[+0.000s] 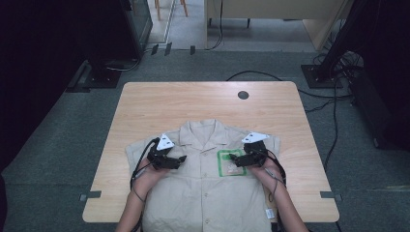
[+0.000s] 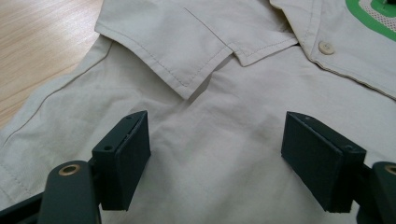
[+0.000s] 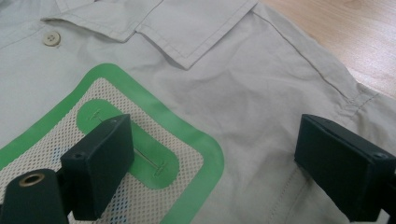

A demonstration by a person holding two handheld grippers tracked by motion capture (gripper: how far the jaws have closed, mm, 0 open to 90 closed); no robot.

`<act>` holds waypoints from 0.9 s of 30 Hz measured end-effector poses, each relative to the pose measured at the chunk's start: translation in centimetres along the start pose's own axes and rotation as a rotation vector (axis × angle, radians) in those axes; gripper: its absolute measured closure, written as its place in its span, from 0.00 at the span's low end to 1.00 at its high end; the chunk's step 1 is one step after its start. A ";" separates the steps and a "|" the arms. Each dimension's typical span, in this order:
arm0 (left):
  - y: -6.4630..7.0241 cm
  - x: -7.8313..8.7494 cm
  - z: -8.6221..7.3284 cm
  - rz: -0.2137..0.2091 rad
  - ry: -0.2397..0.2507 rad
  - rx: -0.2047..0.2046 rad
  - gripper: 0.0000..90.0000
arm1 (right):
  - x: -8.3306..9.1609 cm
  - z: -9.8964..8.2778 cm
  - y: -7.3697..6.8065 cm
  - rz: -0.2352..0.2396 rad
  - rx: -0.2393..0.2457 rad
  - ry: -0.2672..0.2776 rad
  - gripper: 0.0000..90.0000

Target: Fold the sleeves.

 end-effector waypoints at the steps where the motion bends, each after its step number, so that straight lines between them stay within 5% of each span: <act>1: 0.0 0.0 0.0 -0.001 -0.001 0.003 0.26 | 0.0 0.0 0.0 0.000 0.000 0.000 0.12; 27: -0.3 0.0 0.0 0.034 -0.007 0.030 0.23 | 0.0 0.0 0.0 -0.003 -0.001 0.000 0.12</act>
Point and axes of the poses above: each handheld gripper's, and its own axes: x roughly backward along the jaws, z roughly out of its top, y roughly to its right, the point moved 6 cm from there along -x, roughly forward along the jaws, and after that the axes turned 7 degrees about y, right-handed, at the moved point
